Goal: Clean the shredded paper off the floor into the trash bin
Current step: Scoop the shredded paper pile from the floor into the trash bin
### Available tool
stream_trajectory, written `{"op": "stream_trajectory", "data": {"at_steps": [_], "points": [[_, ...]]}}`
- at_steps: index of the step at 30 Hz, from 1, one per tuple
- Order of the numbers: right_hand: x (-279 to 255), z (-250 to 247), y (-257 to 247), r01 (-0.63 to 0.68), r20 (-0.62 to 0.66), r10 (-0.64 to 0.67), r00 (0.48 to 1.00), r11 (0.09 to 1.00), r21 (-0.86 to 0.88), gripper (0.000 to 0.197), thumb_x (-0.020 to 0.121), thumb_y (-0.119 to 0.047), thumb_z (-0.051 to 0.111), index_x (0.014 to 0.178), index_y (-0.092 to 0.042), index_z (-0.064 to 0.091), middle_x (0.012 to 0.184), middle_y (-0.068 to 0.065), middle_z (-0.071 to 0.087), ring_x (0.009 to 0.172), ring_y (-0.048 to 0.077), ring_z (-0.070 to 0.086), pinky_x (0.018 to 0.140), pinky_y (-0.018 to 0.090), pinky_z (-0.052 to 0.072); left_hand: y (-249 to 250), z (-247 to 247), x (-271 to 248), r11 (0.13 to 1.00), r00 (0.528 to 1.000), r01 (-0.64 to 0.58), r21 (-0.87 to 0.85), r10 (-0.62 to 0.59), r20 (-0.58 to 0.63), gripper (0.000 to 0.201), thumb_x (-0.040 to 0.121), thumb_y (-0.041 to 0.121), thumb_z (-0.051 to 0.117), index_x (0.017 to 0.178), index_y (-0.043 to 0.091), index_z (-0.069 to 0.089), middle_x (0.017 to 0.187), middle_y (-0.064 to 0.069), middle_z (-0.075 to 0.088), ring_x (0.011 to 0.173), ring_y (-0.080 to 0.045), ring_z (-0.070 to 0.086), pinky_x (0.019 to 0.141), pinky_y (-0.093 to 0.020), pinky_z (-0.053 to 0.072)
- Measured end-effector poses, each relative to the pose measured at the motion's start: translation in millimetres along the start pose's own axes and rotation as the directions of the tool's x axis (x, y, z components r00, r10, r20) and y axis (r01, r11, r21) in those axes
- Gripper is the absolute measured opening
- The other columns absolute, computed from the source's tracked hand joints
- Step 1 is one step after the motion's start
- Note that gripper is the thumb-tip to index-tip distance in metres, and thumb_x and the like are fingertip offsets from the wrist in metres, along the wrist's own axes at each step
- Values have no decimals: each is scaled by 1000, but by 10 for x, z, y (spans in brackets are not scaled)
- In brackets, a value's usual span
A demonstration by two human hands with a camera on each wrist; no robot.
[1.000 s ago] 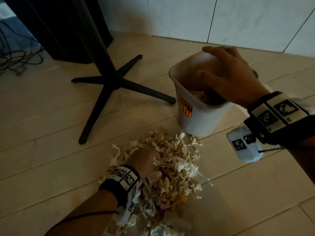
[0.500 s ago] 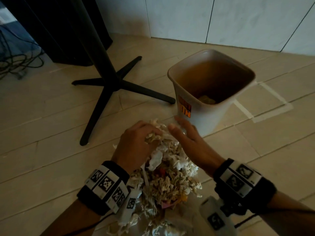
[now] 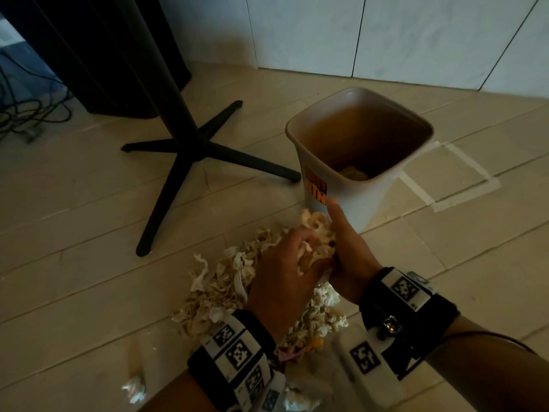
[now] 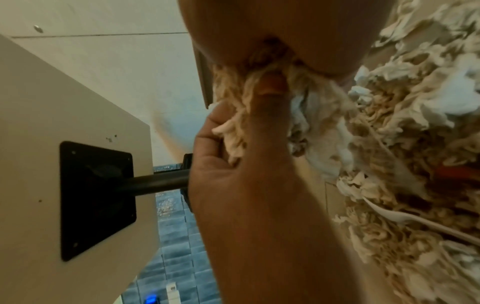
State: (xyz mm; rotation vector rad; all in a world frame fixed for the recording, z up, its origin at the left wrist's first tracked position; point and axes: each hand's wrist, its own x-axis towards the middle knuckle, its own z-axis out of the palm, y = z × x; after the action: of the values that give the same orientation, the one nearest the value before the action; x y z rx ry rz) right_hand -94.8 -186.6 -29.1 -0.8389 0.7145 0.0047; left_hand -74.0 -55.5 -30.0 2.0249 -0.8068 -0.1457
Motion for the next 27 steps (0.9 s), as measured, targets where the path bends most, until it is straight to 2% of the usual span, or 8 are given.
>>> {"op": "stream_trajectory", "data": {"at_steps": [4,8,10,13,19,22,25,27], "points": [[-15,-74,-14,10,-32,-12,999,998,-64,38,93,-39,62,115,-9,65,95,15,72,82,31,69,71,38,55,-76,62,-97,986,999,-35,162,28,43,35,92,46,50,124,36,57,119,8,44,105,-15,55,87,-39,53],[-90,-101,-1,-6,19,7,1000,998,-70,30,99,-28,54,109,-2,66,100,23,71,88,34,66,81,42,54,-30,9,-52,965,987,-159,210,161,7,27,89,39,61,115,34,65,119,12,52,110,-14,44,87,-32,49],[-111,-119,1,-31,62,39,997,993,-116,33,99,-21,51,118,3,63,109,24,70,93,36,66,85,44,54,-7,-65,4,992,998,-50,116,53,-27,36,78,45,72,111,41,59,120,16,44,108,-8,44,86,-22,46],[-153,-139,17,-49,93,65,994,984,-169,31,98,-14,49,121,1,61,113,25,70,86,34,71,74,41,61,-32,-163,77,980,986,146,-136,-132,102,55,65,36,86,108,42,53,115,15,52,100,-1,57,79,-24,54],[-250,-139,5,-28,198,66,978,981,-189,27,97,-27,59,93,-6,74,97,19,74,88,29,71,83,40,58,37,-119,35,976,990,132,-172,-121,70,25,68,23,86,86,24,70,82,9,71,74,-2,67,66,-19,54],[-288,-161,-17,28,255,28,967,977,-212,38,91,-24,67,113,7,63,116,29,65,104,42,63,99,52,49,61,-98,25,970,992,125,-207,-120,35,22,72,24,83,91,21,72,80,10,72,74,-2,68,66,-20,55],[-307,-180,-119,98,271,-27,962,962,-253,9,88,-5,66,93,0,60,98,25,63,85,32,64,78,40,56,88,-81,3,967,994,106,-233,-108,3,29,73,23,82,96,21,65,86,6,70,79,-5,67,68,-22,56],[-335,-172,-194,171,260,-87,962,932,-321,14,86,5,64,87,-7,57,87,17,62,76,25,64,65,31,56,96,-92,14,971,994,110,-210,-111,5,41,70,29,85,104,29,60,94,11,68,86,-1,64,70,-15,53]]}}
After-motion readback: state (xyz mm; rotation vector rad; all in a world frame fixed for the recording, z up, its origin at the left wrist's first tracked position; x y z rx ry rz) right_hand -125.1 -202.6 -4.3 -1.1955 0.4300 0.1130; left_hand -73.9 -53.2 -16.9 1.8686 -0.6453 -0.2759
